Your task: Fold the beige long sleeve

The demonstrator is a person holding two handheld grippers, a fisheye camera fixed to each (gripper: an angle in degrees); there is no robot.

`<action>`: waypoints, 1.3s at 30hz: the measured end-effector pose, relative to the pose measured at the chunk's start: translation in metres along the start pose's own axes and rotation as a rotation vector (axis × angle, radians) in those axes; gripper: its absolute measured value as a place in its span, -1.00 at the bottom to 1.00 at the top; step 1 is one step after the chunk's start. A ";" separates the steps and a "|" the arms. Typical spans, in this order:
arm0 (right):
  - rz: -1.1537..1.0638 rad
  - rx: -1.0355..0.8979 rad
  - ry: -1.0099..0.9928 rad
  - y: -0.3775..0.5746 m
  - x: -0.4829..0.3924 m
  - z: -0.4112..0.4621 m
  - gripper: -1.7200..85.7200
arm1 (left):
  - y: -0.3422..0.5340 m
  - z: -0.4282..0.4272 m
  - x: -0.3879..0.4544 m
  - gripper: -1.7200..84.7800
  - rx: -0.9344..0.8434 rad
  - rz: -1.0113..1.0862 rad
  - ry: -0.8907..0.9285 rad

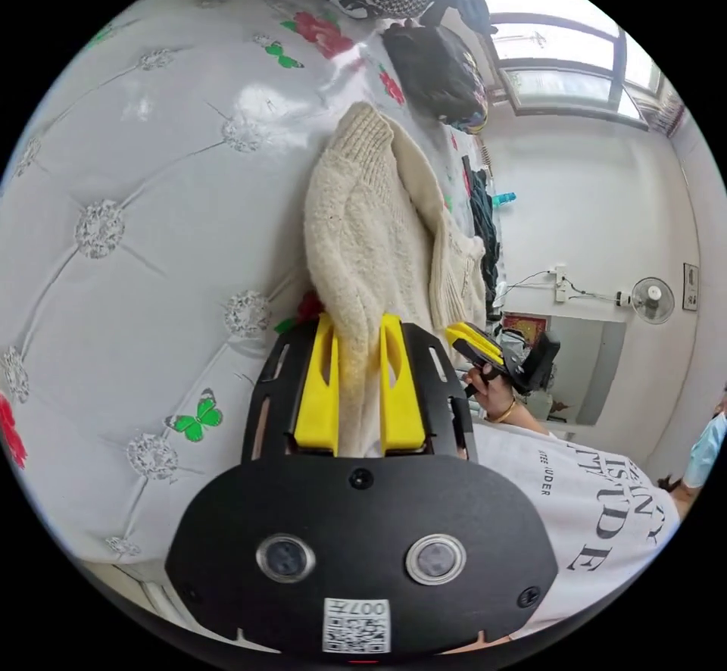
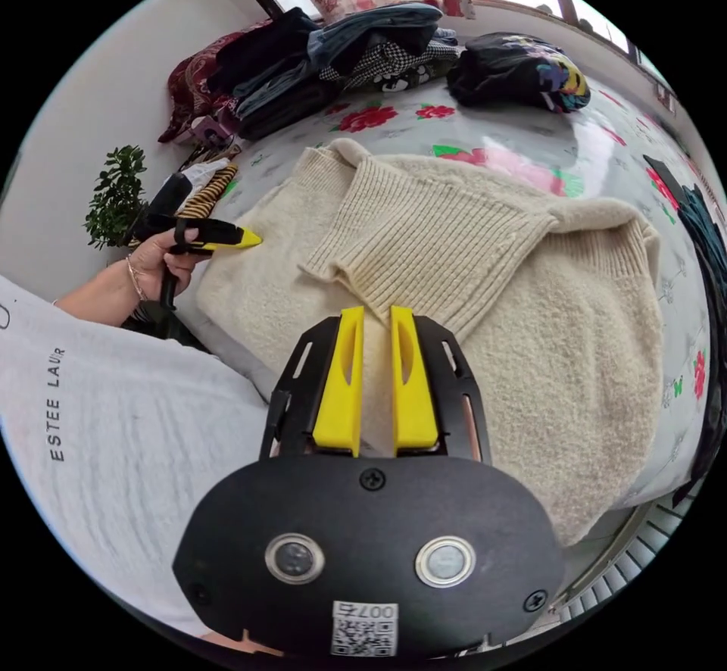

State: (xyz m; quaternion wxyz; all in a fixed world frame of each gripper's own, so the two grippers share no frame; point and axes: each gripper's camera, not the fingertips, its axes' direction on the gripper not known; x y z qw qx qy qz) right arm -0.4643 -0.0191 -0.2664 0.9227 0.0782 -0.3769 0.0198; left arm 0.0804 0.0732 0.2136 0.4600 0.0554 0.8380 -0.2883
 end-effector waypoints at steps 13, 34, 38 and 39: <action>0.015 -0.026 -0.215 0.031 0.067 -0.011 -0.80 | 0.005 0.008 0.273 -0.81 0.029 0.472 -0.134; 0.473 0.446 -0.343 0.217 0.321 -0.142 -0.68 | 0.014 0.189 0.378 -0.67 -0.245 0.723 -0.304; 0.372 0.205 -0.213 0.160 0.313 -0.062 -0.61 | 0.027 0.246 0.352 -0.69 -0.235 0.774 -0.431; 0.366 0.128 -0.192 0.155 0.313 -0.045 -0.60 | 0.029 0.251 0.356 -0.70 -0.229 0.801 -0.439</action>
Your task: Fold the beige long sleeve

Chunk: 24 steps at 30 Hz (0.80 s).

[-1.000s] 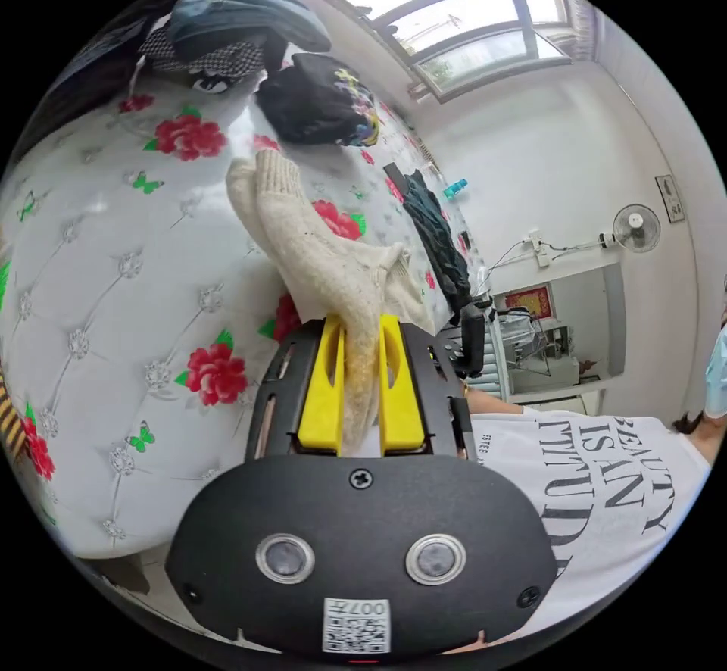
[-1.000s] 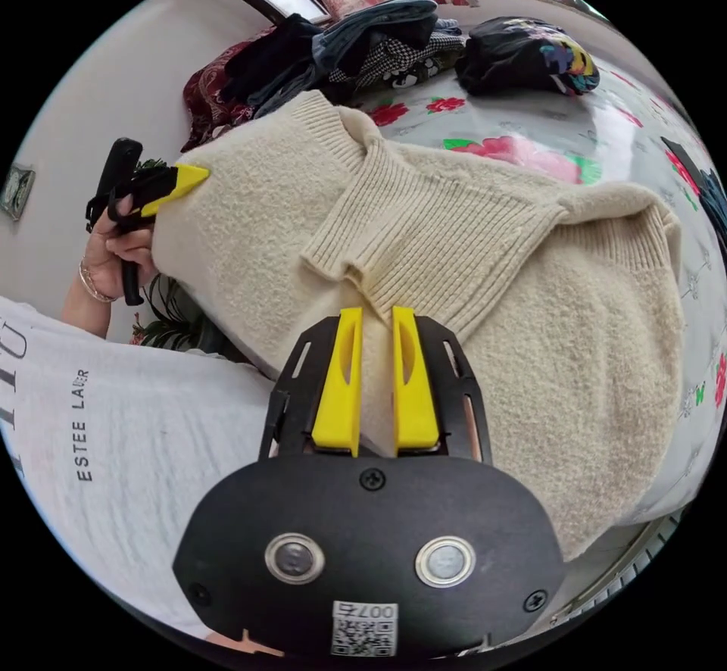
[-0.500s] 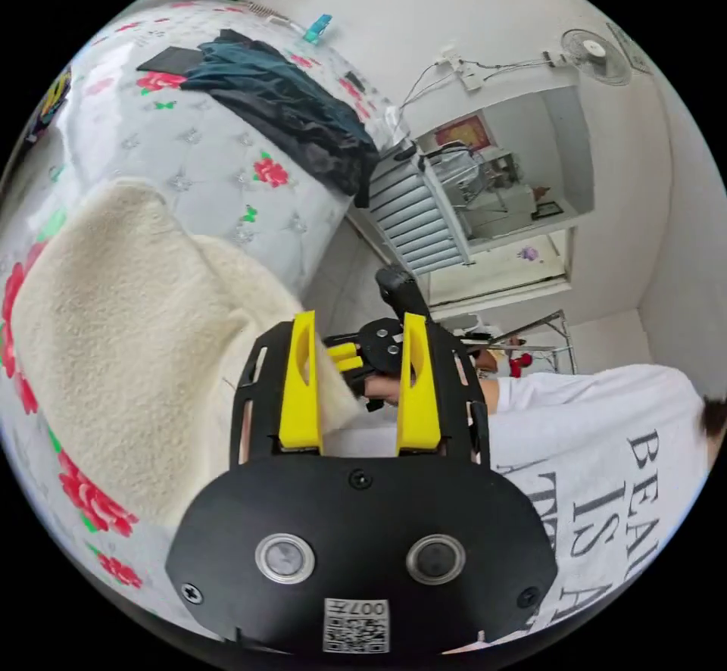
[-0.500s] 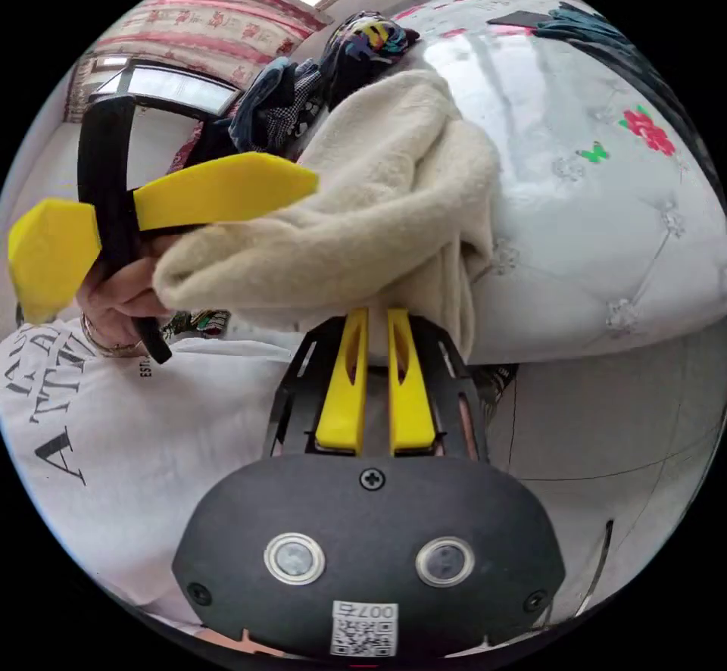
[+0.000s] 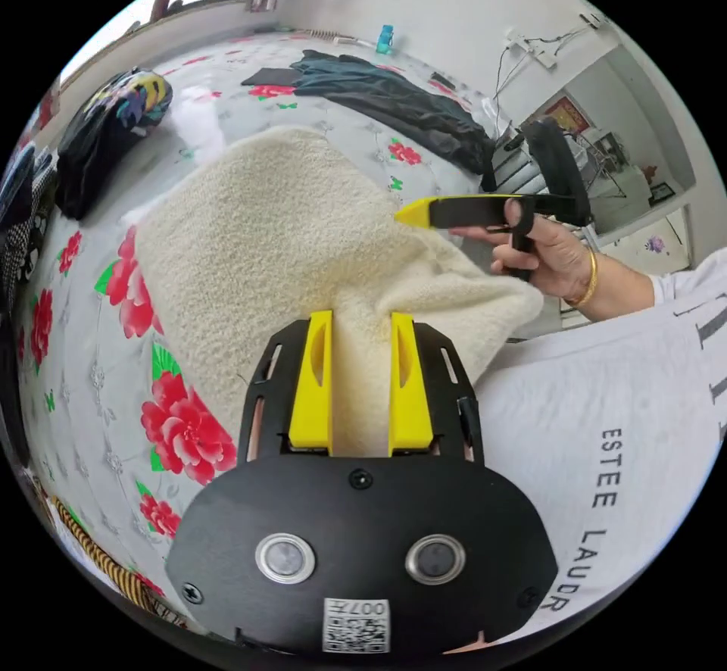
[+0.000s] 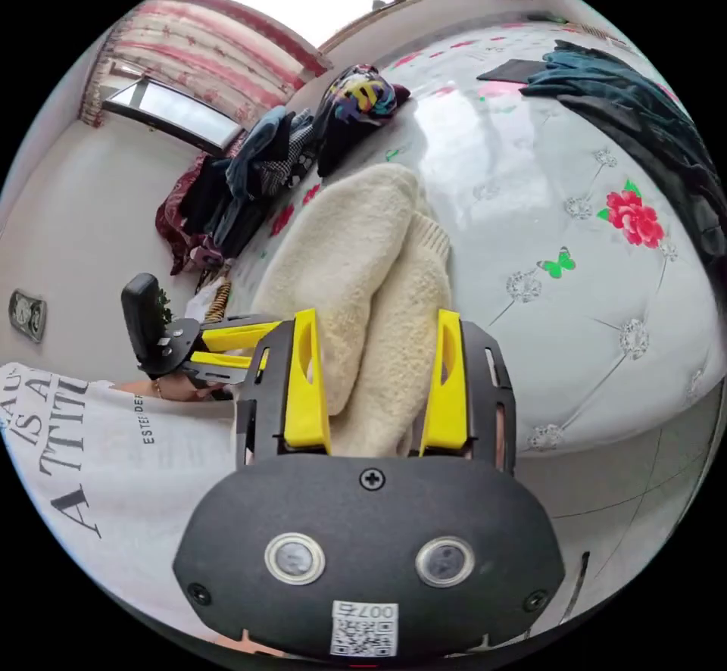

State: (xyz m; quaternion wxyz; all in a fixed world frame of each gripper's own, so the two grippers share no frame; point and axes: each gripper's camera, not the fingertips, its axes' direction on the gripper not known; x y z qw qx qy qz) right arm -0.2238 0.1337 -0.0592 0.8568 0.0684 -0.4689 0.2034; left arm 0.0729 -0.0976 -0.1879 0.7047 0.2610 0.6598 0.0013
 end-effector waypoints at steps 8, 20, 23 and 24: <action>0.072 0.023 -0.169 -0.001 0.057 -0.016 -0.60 | 0.020 -0.068 -0.031 -0.73 0.108 -0.125 0.070; 0.146 -0.094 -0.389 -0.015 0.117 0.051 -0.65 | 0.064 -0.024 -0.163 -0.50 0.014 -0.397 0.385; 0.207 -0.150 -0.418 -0.028 0.125 0.063 -0.69 | 0.051 0.000 -0.186 -0.52 -0.031 -0.421 0.555; 0.206 -0.140 -0.413 -0.030 0.124 0.062 -0.71 | 0.049 0.000 -0.190 -0.53 -0.040 -0.416 0.566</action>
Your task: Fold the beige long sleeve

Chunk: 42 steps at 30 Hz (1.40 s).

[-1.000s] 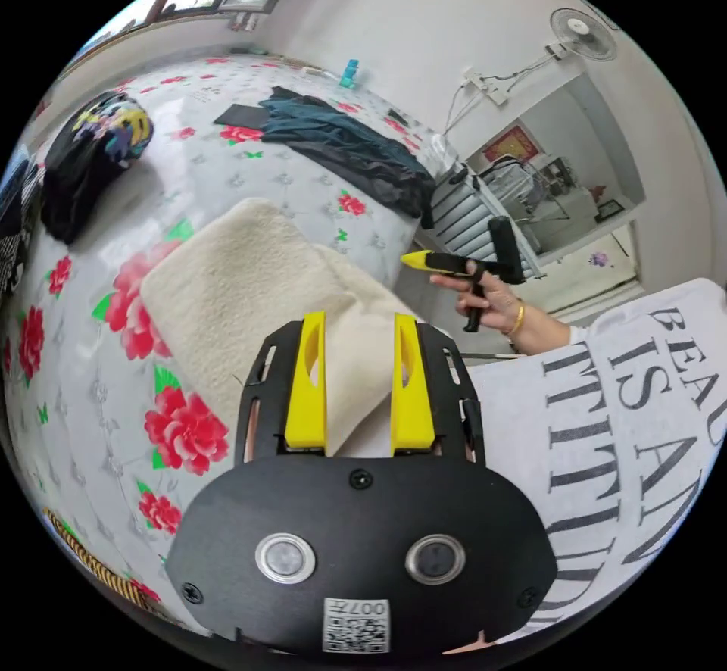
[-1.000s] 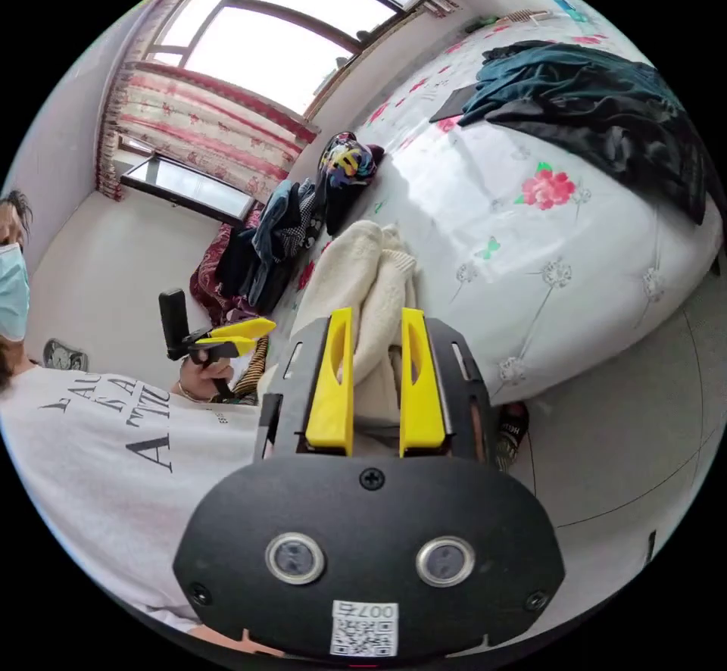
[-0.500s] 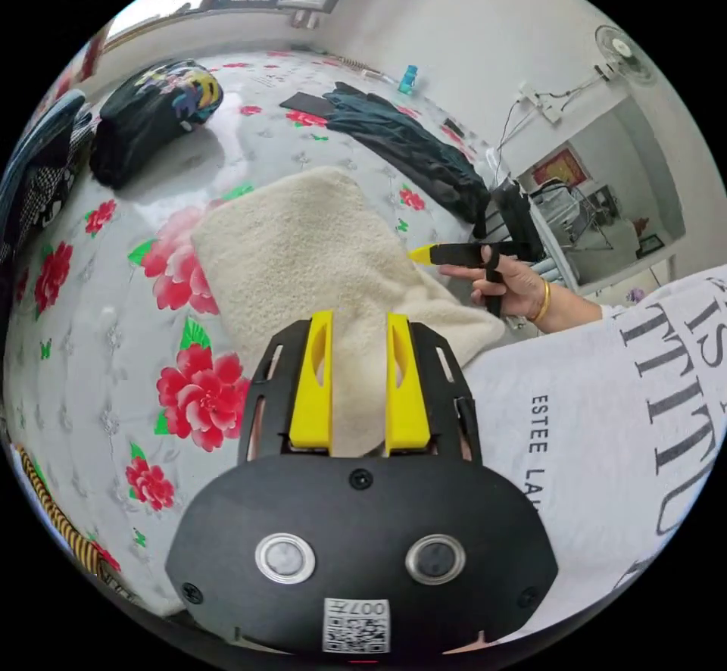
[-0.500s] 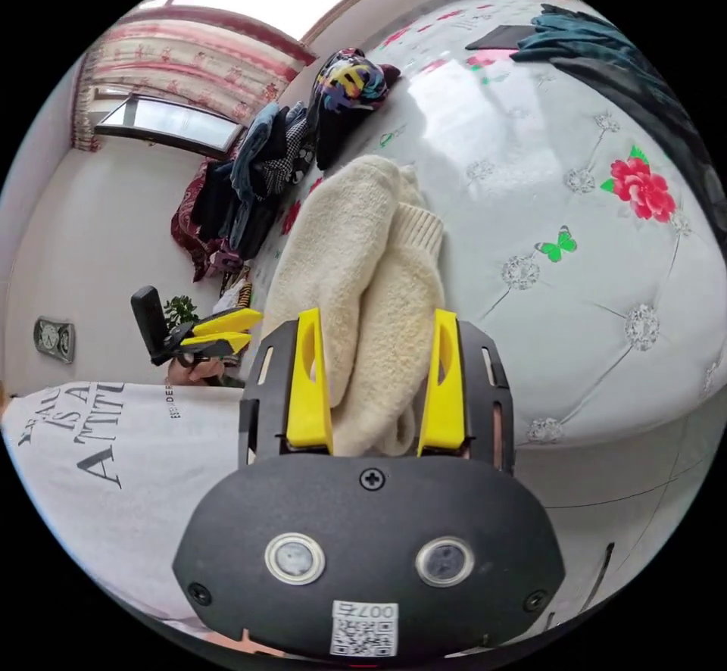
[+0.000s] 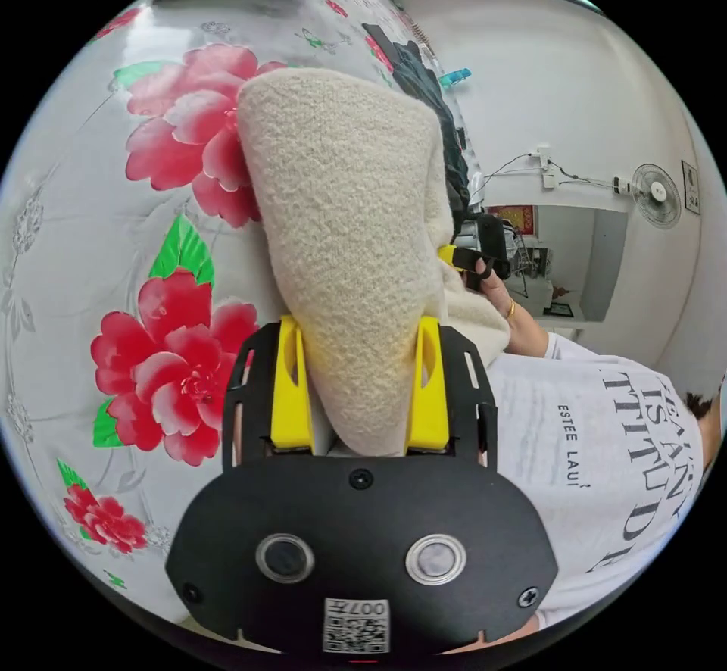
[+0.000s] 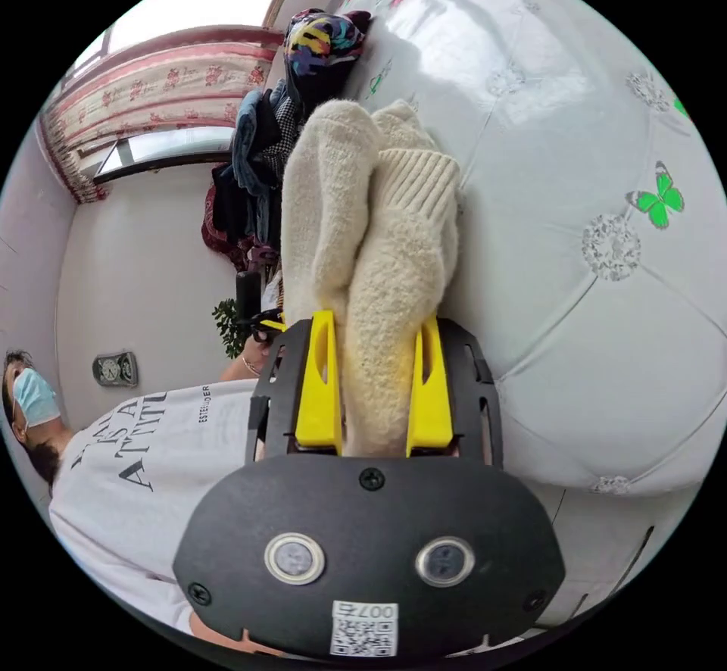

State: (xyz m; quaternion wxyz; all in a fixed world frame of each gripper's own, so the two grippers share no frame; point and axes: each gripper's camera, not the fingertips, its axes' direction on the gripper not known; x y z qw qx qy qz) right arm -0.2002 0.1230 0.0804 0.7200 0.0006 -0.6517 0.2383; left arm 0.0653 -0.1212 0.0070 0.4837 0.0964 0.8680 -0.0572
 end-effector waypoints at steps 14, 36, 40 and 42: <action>-0.456 0.238 -0.087 -0.198 -0.228 -0.076 -0.77 | -0.143 -0.230 0.116 -0.57 0.337 0.383 -0.131; -0.518 0.447 0.357 -0.336 -0.196 -0.021 -0.71 | -0.096 -0.091 0.048 -0.69 0.088 -0.219 -0.715; -0.341 0.377 0.579 -0.193 -0.104 -0.055 -0.70 | -0.097 -0.052 0.078 -0.74 -0.030 -0.242 -0.767; -0.214 0.414 0.700 -0.127 -0.071 -0.089 -0.69 | -0.103 -0.044 0.090 -0.76 -0.063 -0.234 -0.793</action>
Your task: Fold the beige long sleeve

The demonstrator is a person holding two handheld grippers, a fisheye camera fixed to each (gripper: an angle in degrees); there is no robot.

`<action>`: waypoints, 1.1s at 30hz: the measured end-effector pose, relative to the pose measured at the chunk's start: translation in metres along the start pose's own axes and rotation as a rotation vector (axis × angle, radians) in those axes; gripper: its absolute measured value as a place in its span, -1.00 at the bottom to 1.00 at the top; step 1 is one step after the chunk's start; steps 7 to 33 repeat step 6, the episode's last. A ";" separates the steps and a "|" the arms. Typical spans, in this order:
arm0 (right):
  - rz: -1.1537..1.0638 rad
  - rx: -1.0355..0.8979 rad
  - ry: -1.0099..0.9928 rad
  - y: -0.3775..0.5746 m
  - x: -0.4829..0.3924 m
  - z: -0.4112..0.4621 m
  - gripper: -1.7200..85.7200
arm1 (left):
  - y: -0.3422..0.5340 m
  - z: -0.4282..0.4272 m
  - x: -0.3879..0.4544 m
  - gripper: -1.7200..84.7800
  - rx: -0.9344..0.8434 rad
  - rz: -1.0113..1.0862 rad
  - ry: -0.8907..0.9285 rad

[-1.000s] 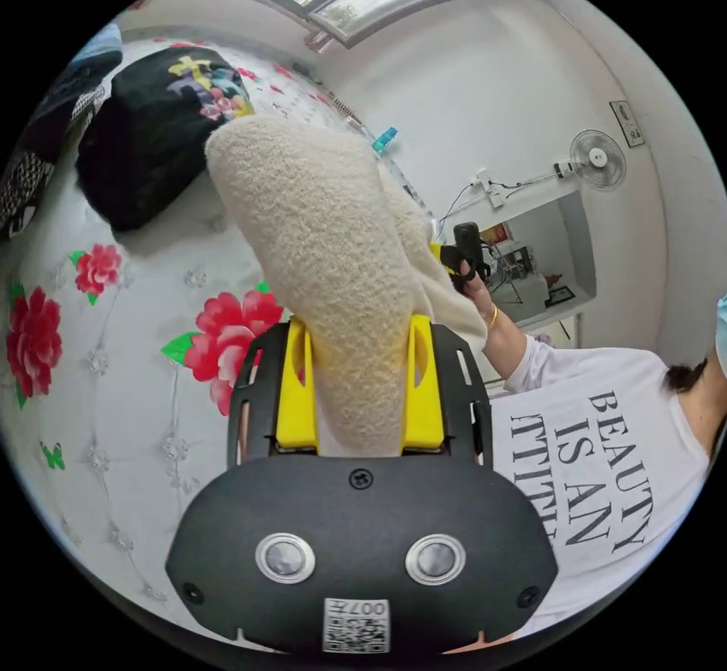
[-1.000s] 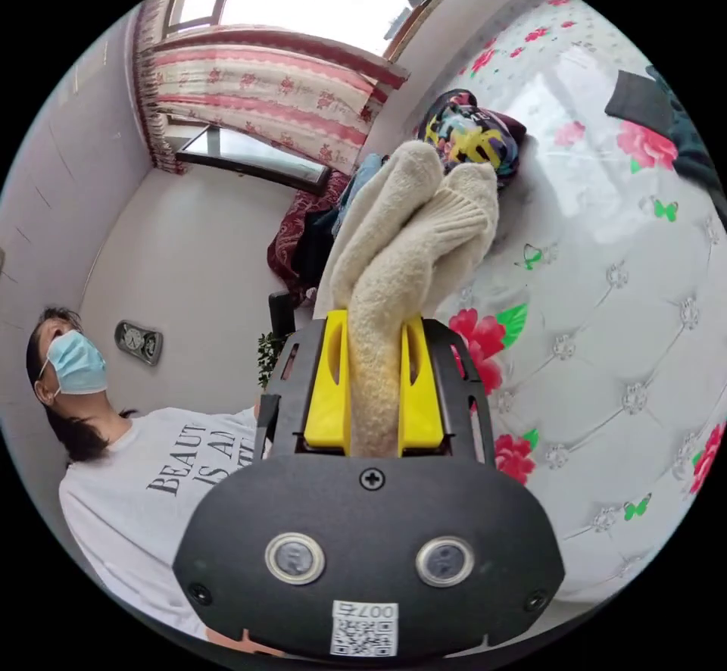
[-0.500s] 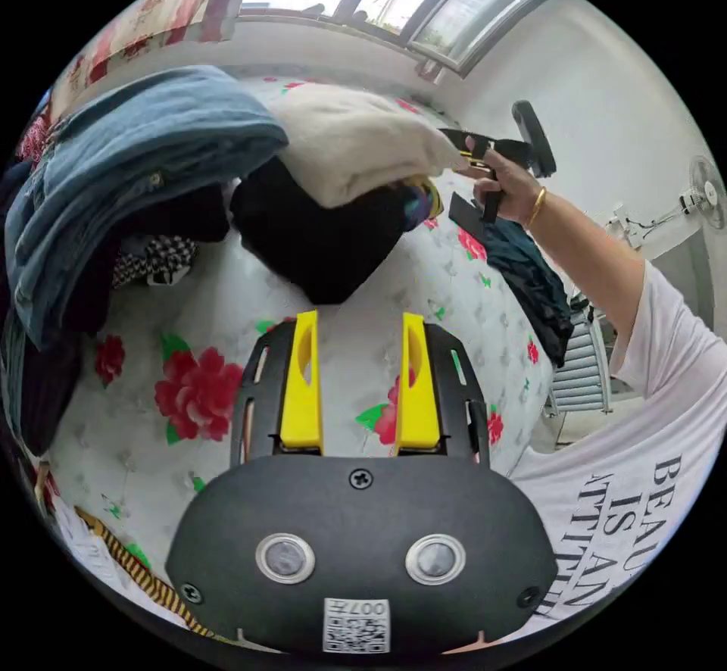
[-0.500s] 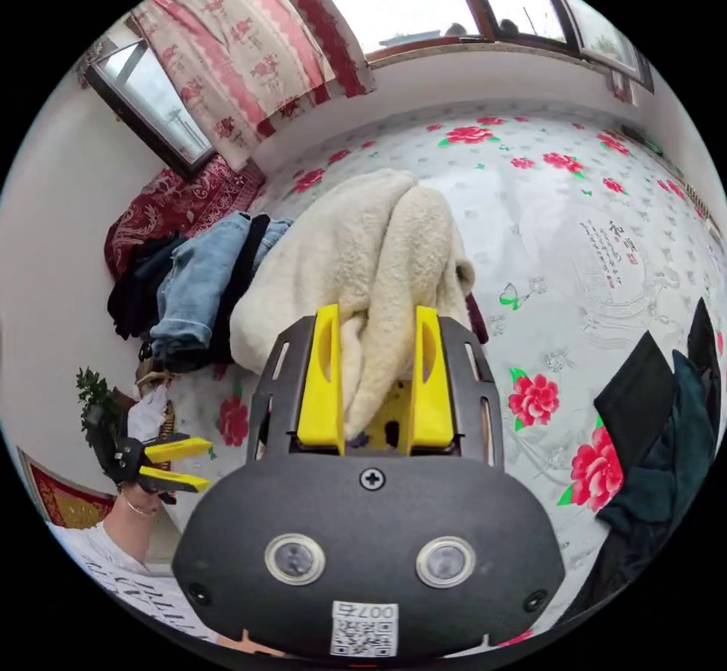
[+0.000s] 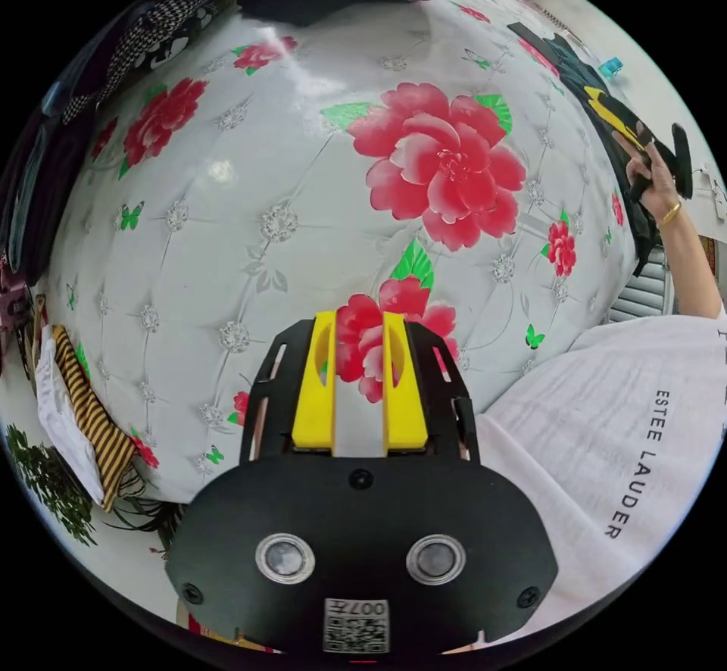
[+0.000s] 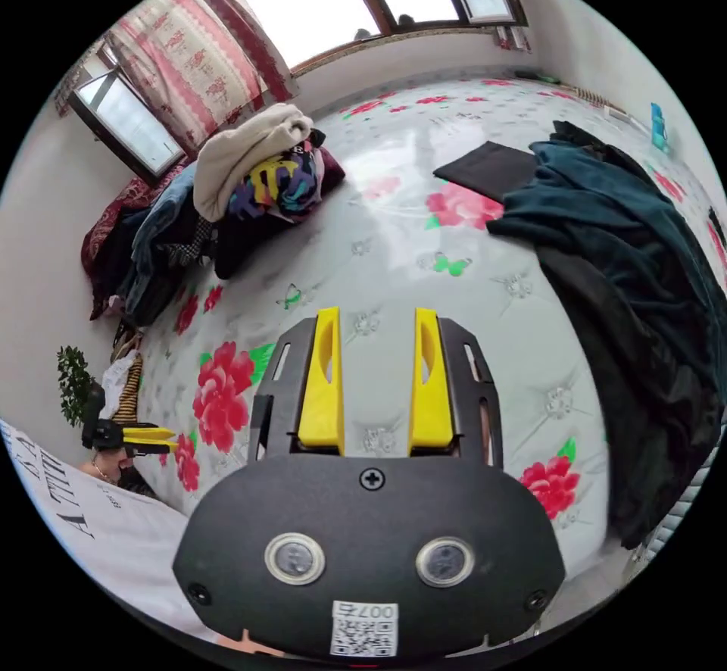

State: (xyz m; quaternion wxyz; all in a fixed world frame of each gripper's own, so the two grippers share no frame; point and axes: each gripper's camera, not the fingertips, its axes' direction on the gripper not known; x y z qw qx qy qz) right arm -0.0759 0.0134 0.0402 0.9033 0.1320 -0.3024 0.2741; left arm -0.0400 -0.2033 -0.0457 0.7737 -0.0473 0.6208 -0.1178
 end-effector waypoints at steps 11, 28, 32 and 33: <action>0.321 0.120 0.347 0.083 0.127 -0.139 -0.67 | -0.029 0.003 0.037 -0.77 -0.067 0.048 -0.021; 0.321 0.120 0.347 0.083 0.127 -0.139 -0.67 | -0.029 0.003 0.037 -0.77 -0.067 0.048 -0.021; 0.321 0.120 0.347 0.083 0.127 -0.139 -0.67 | -0.029 0.003 0.037 -0.77 -0.067 0.048 -0.021; 0.321 0.120 0.347 0.083 0.127 -0.139 -0.67 | -0.029 0.003 0.037 -0.77 -0.067 0.048 -0.021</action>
